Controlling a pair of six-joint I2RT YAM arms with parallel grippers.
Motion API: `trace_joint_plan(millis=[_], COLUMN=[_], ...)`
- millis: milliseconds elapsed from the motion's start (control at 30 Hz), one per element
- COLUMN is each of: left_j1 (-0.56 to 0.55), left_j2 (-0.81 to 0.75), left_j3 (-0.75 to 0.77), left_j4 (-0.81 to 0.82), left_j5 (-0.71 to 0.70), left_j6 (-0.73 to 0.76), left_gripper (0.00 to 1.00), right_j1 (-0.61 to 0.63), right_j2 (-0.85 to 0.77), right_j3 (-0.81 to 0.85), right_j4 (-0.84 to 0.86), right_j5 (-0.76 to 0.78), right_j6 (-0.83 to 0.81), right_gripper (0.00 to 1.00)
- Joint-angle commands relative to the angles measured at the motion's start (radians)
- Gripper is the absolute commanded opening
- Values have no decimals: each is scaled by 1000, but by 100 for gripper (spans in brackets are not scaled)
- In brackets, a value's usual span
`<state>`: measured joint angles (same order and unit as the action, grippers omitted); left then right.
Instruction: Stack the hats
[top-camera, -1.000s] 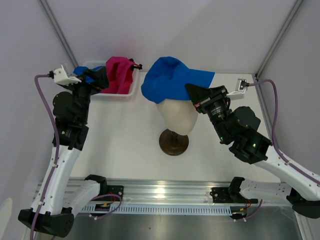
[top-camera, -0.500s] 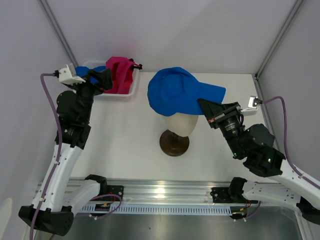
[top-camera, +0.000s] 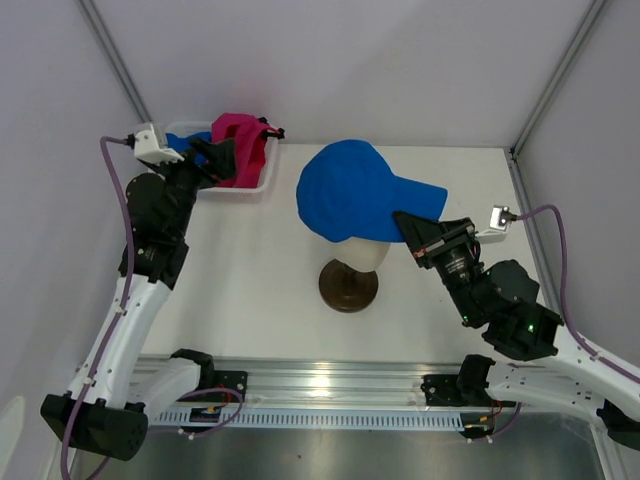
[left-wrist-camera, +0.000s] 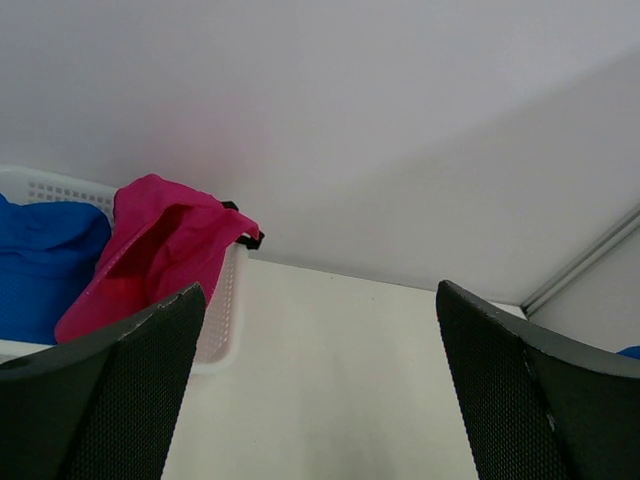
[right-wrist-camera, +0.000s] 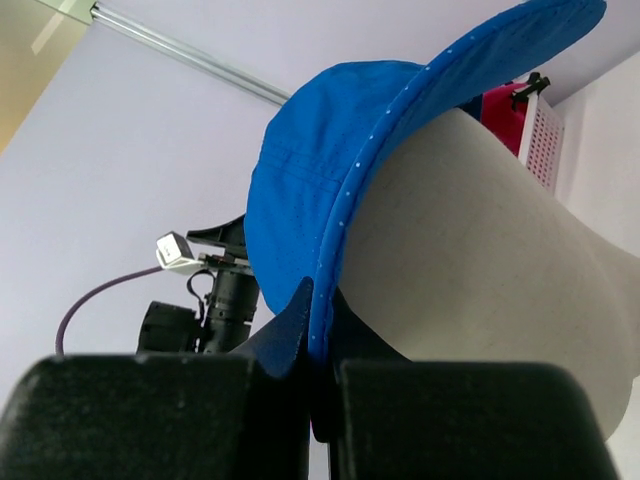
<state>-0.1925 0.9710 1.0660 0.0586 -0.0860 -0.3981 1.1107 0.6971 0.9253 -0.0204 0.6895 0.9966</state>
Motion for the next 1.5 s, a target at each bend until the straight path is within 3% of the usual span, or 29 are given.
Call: trace_joint_plan(millis=[0,200,233,267,300,467,567,800,933,1067,1233,1367,1467], left_j1=[-12,-22,-25,-27,-28,-33,-44,-94,-160,-203,-219,-229,-240], left_j2=[29,107,113,118,118,115,112,84,67,51,22,-2,5], left_j3=[29,97,100,101,100,115,132,146,173,186,199,221,256], left_j4=[21,-37,-39,-37,-37,-51,-86,-137,-181,-213,-273,-322,-362], left_j5=[60,147,152,157,166,183,201,178,128,91,72,74,78], left_j6=[-33,-45,-47,-47,-47,-38,-30,19,86,130,134,148,162], left_gripper=[99,93,93,93,93,93,93,94,95,97,98,98,98], right_j1=[44,112,113,115,115,117,115,115,115,115,115,117,117], right_j2=[8,7,10,18,21,-23,-73,-218,-300,-370,-406,-242,-131], right_j3=[-22,7,6,13,20,63,113,173,173,162,115,156,280], right_j4=[3,54,50,31,-24,-150,-269,-545,-592,-527,-281,-123,-112], right_j5=[18,87,85,91,93,110,146,234,287,370,490,541,521], right_j6=[-93,-176,-176,-159,-141,-125,-131,-138,-159,-246,-467,-708,-854], right_gripper=[0,0,4,32,42,81,92,98,99,100,99,100,99])
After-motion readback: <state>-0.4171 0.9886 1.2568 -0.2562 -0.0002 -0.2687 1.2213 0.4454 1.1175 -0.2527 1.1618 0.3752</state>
